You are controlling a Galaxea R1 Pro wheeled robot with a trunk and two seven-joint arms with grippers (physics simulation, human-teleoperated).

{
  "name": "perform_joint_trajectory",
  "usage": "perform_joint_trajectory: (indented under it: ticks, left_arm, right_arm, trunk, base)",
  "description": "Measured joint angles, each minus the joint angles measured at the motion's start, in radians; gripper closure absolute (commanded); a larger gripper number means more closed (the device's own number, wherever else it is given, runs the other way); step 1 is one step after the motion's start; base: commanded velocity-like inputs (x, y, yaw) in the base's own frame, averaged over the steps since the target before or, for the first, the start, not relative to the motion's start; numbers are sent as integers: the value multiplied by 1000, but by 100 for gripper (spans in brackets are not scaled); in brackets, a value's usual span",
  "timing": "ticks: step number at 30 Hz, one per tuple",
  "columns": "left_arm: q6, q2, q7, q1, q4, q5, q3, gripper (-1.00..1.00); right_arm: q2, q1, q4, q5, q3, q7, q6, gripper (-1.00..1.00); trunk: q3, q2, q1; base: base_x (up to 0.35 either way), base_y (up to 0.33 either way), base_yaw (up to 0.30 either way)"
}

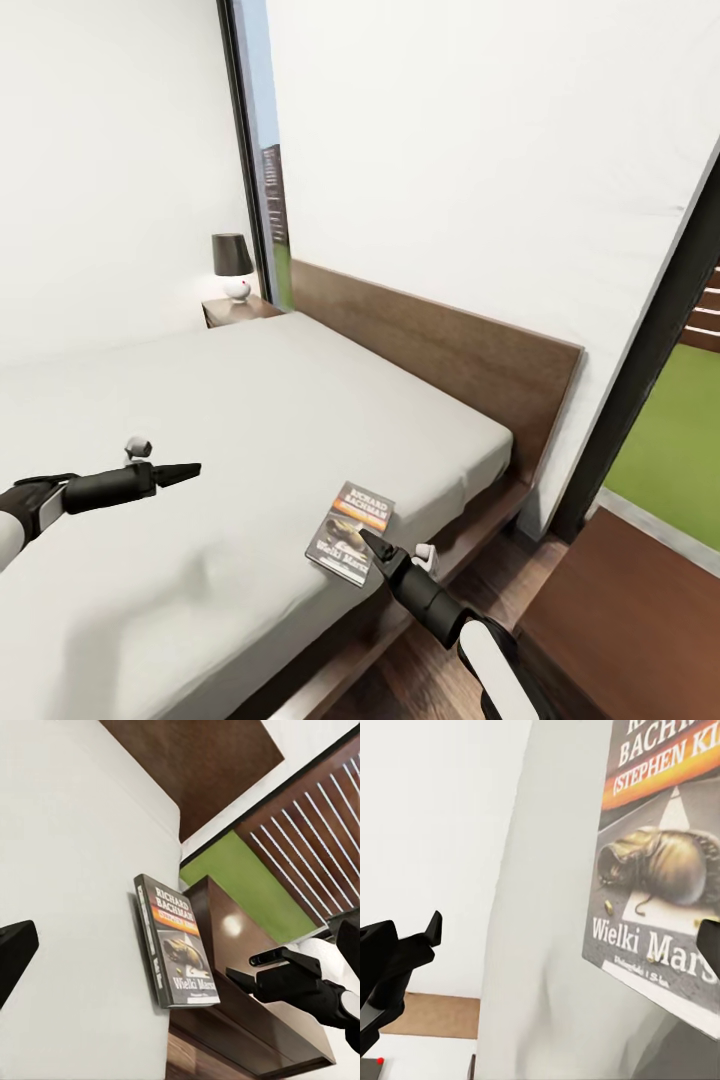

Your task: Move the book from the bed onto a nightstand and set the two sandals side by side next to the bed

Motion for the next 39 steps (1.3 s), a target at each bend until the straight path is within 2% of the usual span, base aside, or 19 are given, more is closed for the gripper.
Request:
perform_joint_trajectory:
  ticks: [39]
  left_arm:
    - [0,2,-1,0,0,1,0,-100]
  right_arm:
    - [0,0,0,2,1,-6,0,-100]
  trunk:
    - [0,0,0]
  base:
    - [3,2,0]
